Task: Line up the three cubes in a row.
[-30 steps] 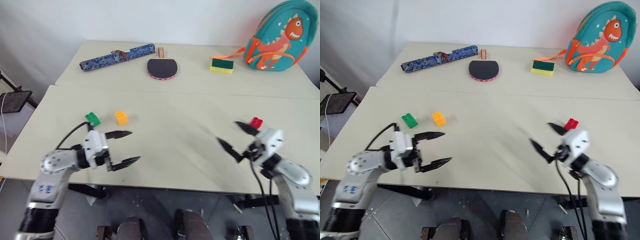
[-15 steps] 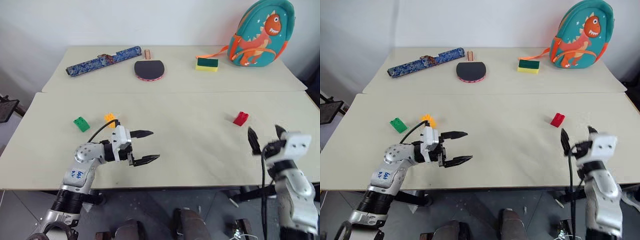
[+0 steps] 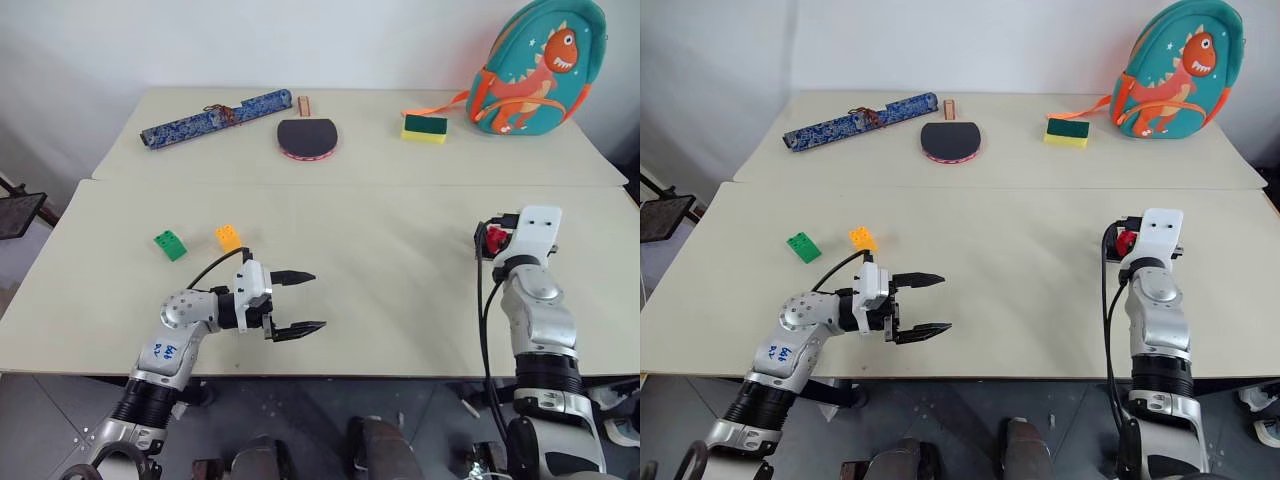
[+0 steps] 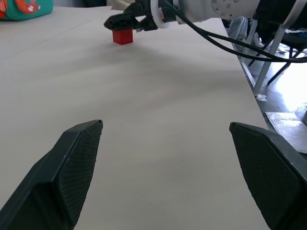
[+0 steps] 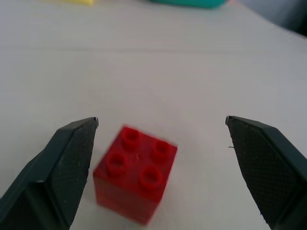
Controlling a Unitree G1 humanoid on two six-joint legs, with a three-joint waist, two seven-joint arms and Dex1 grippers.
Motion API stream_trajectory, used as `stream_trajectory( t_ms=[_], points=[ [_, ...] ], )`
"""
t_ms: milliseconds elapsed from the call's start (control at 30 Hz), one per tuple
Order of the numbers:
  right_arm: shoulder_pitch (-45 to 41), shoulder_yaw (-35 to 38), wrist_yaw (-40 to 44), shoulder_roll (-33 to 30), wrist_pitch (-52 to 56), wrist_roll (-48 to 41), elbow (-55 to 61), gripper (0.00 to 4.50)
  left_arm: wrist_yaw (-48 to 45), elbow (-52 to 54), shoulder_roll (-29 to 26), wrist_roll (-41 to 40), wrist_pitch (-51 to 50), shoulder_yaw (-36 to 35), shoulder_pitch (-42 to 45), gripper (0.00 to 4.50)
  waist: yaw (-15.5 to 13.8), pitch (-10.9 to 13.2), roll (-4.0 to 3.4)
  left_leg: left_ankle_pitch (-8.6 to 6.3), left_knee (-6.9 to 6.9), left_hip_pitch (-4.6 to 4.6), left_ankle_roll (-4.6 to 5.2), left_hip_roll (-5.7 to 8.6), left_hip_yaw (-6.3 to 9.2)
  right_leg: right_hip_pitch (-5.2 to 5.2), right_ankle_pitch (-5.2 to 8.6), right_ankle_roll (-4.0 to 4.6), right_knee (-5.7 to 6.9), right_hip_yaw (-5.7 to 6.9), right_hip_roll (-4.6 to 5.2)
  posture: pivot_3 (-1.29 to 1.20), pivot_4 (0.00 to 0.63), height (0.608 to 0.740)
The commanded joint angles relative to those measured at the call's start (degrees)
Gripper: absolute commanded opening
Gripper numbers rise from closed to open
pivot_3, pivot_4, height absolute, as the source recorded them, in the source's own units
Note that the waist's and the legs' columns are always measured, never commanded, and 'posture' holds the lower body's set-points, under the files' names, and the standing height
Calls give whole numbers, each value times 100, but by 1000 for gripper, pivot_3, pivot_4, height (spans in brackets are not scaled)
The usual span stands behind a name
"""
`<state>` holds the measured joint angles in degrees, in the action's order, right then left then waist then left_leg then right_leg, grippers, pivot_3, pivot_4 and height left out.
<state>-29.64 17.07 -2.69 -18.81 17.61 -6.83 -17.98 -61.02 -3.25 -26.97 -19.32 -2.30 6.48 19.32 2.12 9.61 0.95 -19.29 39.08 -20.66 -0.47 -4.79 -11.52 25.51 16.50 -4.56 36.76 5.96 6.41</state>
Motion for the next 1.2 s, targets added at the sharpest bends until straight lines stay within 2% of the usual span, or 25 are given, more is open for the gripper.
stream_trajectory(
  t_ms=[33,167,267,333,433,500,533,633,933,1167,1200],
  points=[
    [-76,49,-314,209,25,-1,134,3856,27,129,-26,-17,79,-114,-20,4500,20,2,-3,0,0,0,0,0,0,0,0,0,2,0,0,0,150,740],
    [-25,-64,-116,356,-26,-103,312,2509,76,280,-9,-84,-36,-145,-40,4500,23,2,-4,0,-1,-1,0,1,0,0,0,0,0,0,1,0,150,740],
    [48,-293,662,270,-72,-346,580,1532,67,316,-56,-87,-48,-209,-88,4500,25,3,-5,0,-1,-1,0,0,1,0,0,0,-1,0,0,0,150,740],
    [150,-711,2044,-36,-100,-680,858,1509,92,296,-114,-79,-38,-298,-136,4500,27,4,-6,0,-3,-1,0,0,2,0,0,0,-2,1,-1,0,150,740],
    [366,-1634,4273,-870,-269,-858,1351,1509,130,281,-192,-92,-23,-432,-249,4500,36,9,-14,-2,-9,-1,3,-1,10,0,0,-1,-12,1,-2,0,150,740],
    [453,-2392,6276,-1536,-918,-956,1549,1509,165,336,-240,-203,-149,-572,-414,4500,30,10,-16,-5,-10,-2,7,-1,16,-1,-2,-4,-23,4,-3,0,150,740],
    [381,-2662,6866,-1711,-1323,-861,1383,1509,202,384,-243,-262,-216,-633,-486,4500,39,10,-15,-6,-14,-1,8,-2,18,-3,-2,-5,-26,5,-3,0,150,740],
    [-40,-2957,7374,-1631,-1878,-647,588,1509,311,559,-239,-349,-352,-733,-631,4500,55,15,-4,-9,-9,1,8,-4,14,-5,-4,-7,-28,10,-3,0,150,740],
    [-964,-2876,7850,-1054,-2702,-468,-1597,1509,393,775,-535,-418,-524,-1062,-889,4500,27,16,-4,-9,1,1,8,-2,9,-4,-4,-7,-21,13,5,0,150,740],
    [-1253,-2670,8115,-974,-2986,-521,-2121,3816,501,795,-658,-521,-549,-1422,-1136,4500,25,18,-8,-10,1,2,9,-2,10,-3,-4,-7,-18,12,9,0,150,740],
    [-1223,-2427,8014,-970,-2939,-750,-1921,4151,765,836,-600,-456,-393,-1661,-1281,4500,25,18,-9,-10,1,2,8,-2,10,-3,-4,-6,-18,12,9,0,150,740]
  ],
)
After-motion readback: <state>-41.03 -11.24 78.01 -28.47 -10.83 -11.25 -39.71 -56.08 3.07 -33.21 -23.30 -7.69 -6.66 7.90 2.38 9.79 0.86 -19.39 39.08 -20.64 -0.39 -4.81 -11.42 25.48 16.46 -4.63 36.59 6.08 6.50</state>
